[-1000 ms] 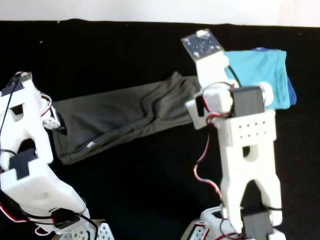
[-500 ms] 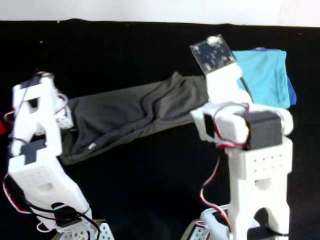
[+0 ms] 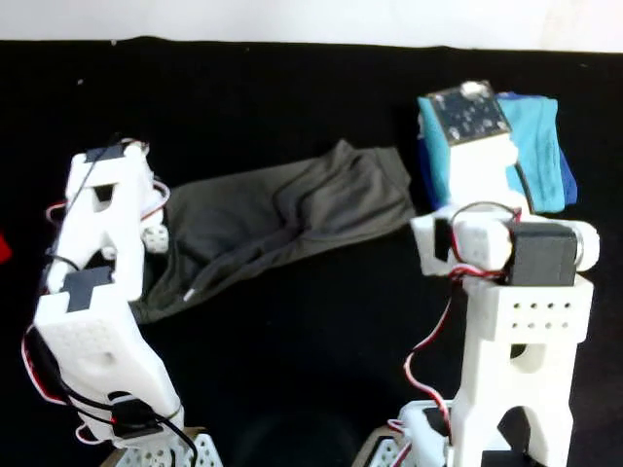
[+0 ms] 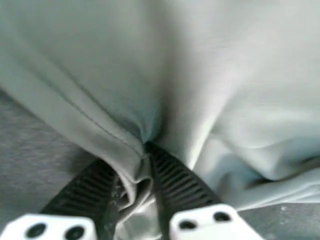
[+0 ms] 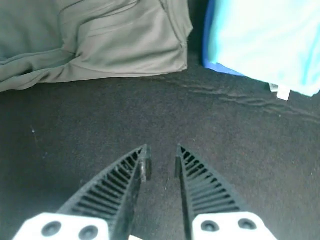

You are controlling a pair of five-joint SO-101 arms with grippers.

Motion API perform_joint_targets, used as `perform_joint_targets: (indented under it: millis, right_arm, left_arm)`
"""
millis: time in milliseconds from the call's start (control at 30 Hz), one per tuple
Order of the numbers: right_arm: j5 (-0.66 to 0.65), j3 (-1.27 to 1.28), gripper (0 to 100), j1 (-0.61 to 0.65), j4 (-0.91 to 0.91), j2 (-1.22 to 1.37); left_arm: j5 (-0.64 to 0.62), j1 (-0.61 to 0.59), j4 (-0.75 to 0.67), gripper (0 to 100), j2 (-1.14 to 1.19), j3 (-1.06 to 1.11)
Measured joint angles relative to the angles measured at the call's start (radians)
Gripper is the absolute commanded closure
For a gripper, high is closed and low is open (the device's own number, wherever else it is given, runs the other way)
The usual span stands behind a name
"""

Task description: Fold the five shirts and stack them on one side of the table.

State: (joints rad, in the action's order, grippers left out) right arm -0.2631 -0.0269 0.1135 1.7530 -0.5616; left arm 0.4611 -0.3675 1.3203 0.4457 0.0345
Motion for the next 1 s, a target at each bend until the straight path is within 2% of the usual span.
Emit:
perform_joint_targets:
  millis: [100, 267, 433, 533, 633, 767, 900, 1000]
  right_arm:
    - [0.0, 0.005, 99.1, -0.008, 0.0, -0.029]
    - [0.0, 0.101, 99.1, -0.008, 0.0, -0.133]
    - [0.0, 0.339, 99.1, -0.011, -0.055, -0.189]
    - [0.0, 0.52, 99.1, -0.014, -0.144, -0.206]
    - [0.0, 0.689, 99.1, -0.026, -0.255, -0.239]
    - [0.0, 0.905, 99.1, -0.107, -0.399, -0.328]
    - [-0.055, 1.14, 99.1, -0.213, -0.531, -0.419]
    - [-0.115, 1.312, 99.1, -0.29, -0.651, -0.477]
  left_arm:
    - [0.041, -0.08, 0.002, 99, 0.0, -0.015]
    - [0.115, -0.258, 0.107, 99, 0.002, -0.183]
    - [0.186, -0.385, 0.236, 99, 0.002, -0.391]
    - [0.207, -0.416, 0.299, 99, 0.002, -0.476]
    - [0.213, -0.411, 0.356, 99, 0.002, -0.508]
    - [0.213, -0.344, 0.411, 99, 0.0, -0.526]
    - [0.149, -0.215, 0.423, 99, -0.069, -0.542]
    - [0.103, -0.058, 0.425, 99, -0.169, -0.543]
